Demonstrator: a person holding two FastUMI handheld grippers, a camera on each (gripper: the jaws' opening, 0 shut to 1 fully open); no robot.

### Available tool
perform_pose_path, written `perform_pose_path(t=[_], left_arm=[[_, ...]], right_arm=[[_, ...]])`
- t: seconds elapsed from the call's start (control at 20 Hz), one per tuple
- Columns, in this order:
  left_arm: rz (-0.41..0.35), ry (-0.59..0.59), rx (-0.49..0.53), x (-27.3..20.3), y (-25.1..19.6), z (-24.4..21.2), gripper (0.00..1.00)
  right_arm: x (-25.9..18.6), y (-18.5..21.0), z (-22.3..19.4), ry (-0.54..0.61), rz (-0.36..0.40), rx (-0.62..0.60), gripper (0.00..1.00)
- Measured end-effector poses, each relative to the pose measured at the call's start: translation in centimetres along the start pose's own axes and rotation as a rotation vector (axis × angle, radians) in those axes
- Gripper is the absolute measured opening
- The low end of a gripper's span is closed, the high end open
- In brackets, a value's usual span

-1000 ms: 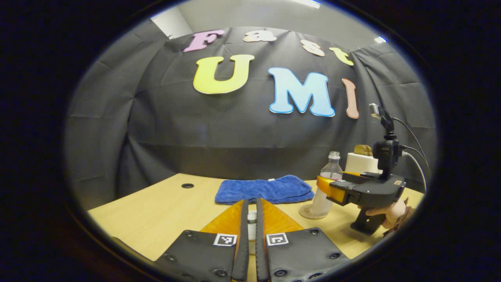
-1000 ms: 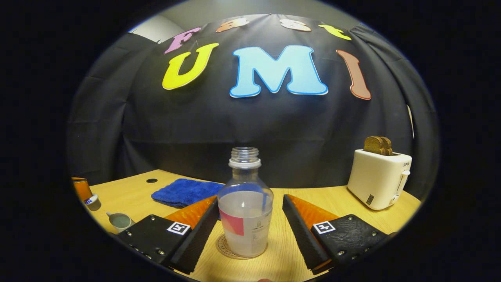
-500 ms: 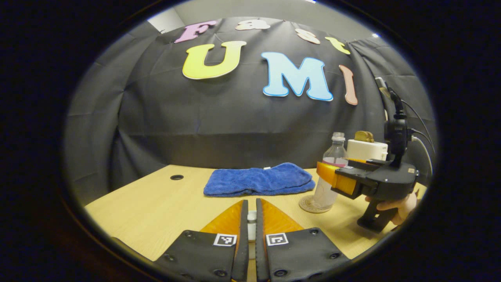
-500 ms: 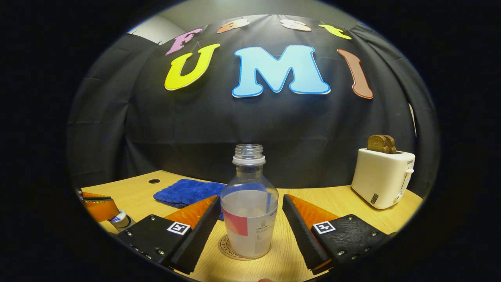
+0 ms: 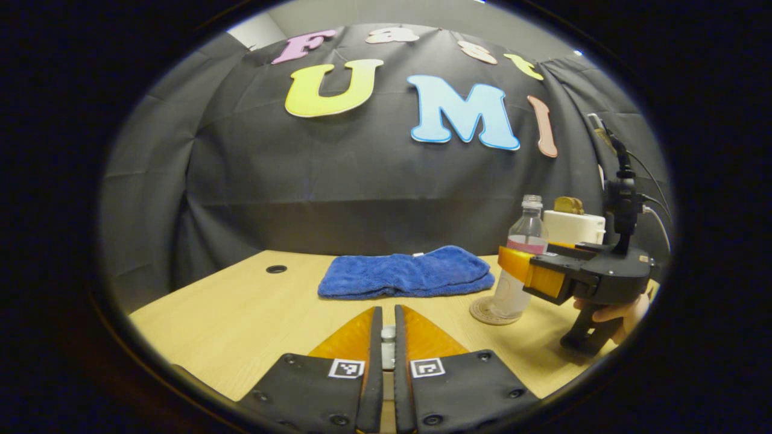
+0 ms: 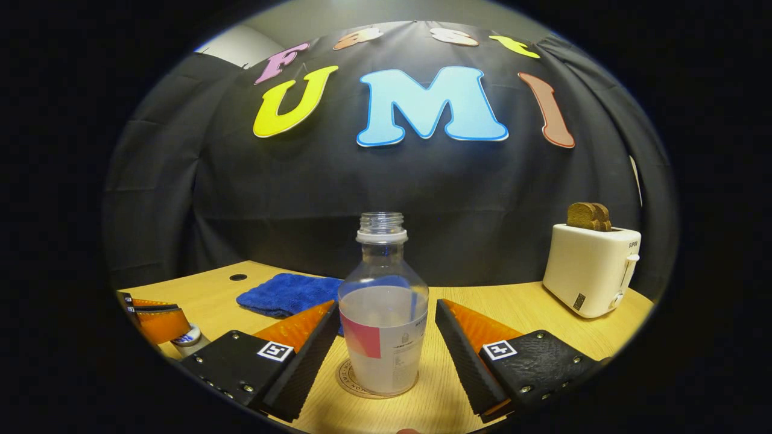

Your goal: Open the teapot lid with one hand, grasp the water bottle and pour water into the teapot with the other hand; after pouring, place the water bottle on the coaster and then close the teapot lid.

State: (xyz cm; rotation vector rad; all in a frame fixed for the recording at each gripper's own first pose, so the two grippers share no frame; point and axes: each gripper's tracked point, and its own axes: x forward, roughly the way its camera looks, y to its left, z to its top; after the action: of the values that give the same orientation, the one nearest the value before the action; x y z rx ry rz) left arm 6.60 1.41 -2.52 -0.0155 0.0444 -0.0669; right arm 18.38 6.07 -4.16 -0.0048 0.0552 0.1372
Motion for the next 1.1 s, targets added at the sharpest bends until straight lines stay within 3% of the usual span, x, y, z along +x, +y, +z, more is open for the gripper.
perform_pose_path(t=[0.15,0.3,0.55,0.8,1.1], left_arm=[[-0.005,0.005,-0.004,-0.1,-0.1,-0.1,0.19],[-0.003,-0.013,-0.009,-0.2,0.0,0.4,0.36],[-0.004,-0.031,-0.011,-0.5,0.0,1.0,0.37],[-0.013,-0.038,-0.017,-0.8,-0.2,1.4,0.72],[-0.012,-0.042,-0.031,-1.8,-0.2,1.9,0.7]], right_arm=[[0.0,0.0,-0.1,0.002,0.001,0.001,0.99],[0.0,0.1,-0.1,0.002,0.001,-0.005,0.98],[-0.1,0.2,-0.5,0.007,-0.001,-0.005,0.98],[-0.8,-0.1,-0.6,0.01,-0.008,0.002,0.99],[-2.7,-0.9,-0.6,0.002,-0.025,0.016,0.99]])
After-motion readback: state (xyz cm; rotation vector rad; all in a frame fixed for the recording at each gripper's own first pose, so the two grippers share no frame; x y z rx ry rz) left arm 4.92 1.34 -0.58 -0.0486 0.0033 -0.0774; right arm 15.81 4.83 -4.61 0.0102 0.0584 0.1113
